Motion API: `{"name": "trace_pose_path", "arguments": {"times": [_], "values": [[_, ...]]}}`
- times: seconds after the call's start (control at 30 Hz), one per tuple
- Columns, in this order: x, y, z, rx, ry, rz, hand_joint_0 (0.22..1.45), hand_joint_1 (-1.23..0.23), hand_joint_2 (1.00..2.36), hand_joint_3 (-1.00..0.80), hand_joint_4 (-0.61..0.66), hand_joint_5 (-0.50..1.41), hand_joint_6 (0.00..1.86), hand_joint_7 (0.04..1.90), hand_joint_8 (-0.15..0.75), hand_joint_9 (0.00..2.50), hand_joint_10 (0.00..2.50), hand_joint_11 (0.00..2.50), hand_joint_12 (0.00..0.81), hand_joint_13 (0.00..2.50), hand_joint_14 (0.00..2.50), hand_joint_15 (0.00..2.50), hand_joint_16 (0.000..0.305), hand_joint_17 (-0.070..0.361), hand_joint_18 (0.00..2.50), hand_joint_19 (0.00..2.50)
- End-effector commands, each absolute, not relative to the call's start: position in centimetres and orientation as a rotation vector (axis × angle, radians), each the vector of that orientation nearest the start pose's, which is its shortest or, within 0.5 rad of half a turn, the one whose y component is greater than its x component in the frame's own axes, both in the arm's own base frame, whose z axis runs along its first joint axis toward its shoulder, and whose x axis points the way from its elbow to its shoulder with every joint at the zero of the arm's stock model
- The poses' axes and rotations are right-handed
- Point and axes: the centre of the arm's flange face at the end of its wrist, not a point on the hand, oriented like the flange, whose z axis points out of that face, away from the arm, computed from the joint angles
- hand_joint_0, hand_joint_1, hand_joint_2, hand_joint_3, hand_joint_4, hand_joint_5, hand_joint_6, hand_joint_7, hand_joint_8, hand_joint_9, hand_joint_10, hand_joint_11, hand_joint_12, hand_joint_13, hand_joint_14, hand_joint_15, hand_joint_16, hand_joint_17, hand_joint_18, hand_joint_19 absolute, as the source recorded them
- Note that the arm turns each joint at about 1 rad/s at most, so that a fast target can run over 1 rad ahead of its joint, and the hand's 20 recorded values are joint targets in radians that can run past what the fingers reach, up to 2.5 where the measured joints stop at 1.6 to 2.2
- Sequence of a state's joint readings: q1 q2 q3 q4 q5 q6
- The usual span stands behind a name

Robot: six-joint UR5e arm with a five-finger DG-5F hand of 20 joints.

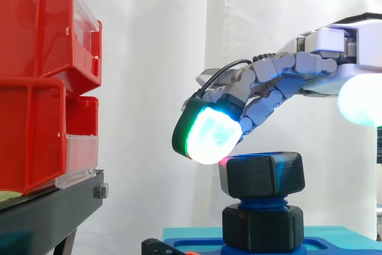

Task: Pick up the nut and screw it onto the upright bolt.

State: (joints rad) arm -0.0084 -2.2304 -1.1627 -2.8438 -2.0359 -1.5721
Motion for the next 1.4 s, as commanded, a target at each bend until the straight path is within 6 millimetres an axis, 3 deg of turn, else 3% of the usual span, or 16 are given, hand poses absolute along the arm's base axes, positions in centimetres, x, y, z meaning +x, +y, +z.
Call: {"name": "trace_pose_path", "arguments": {"times": [0.0, 0.57, 1.0, 1.2, 1.3, 1.37], "values": [[73.2, -9.9, 30.5, -0.364, 1.498, 0.347, 0.47, -0.18, 1.0, -0.5, 0.2, -0.11, 0.5, 0.75, 0.238, 0.57, 0.0, 0.0, 0.297, 0.22, 0.0, 0.0, 0.037, 0.083, 0.0, 0.0], [72.6, -12.5, 30.6, -0.371, 1.495, 0.339, 0.49, -0.2, 1.0, -0.5, 0.25, -0.06, 0.5, 0.87, 0.247, 0.71, 0.0, 0.0, 0.274, 0.3, 0.0, 0.0, 0.032, 0.072, 0.0, 0.0], [72.0, -14.1, 30.7, -0.38, 1.506, 0.343, 0.51, -0.25, 1.0, -0.5, 0.08, 0.04, 0.5, 1.1, 0.206, 0.97, 0.0, 0.0, 0.236, 0.45, 0.0, 0.0, 0.025, 0.056, 0.12, 0.0], [71.9, -14.5, 30.7, -0.375, 1.507, 0.338, 0.48, -0.15, 1.0, -0.5, 0.03, 0.07, 0.5, 1.15, 0.147, 1.05, 0.0, 0.0, 0.222, 0.47, 0.0, 0.0, 0.025, 0.057, 0.15, 0.0], [71.9, -14.6, 30.8, -0.375, 1.506, 0.338, 0.47, -0.14, 1.0, -0.5, 0.05, 0.07, 0.5, 1.16, 0.139, 1.06, 0.0, 0.0, 0.219, 0.48, 0.0, 0.0, 0.025, 0.056, 0.16, 0.0], [72.1, -14.7, 31.5, -0.379, 1.498, 0.338, 0.47, -0.13, 1.0, -0.5, 0.12, 0.04, 0.5, 1.06, 0.169, 1.02, 0.0, 0.0, 0.231, 0.46, 0.0, 0.0, 0.026, 0.059, 0.14, 0.0]]}}
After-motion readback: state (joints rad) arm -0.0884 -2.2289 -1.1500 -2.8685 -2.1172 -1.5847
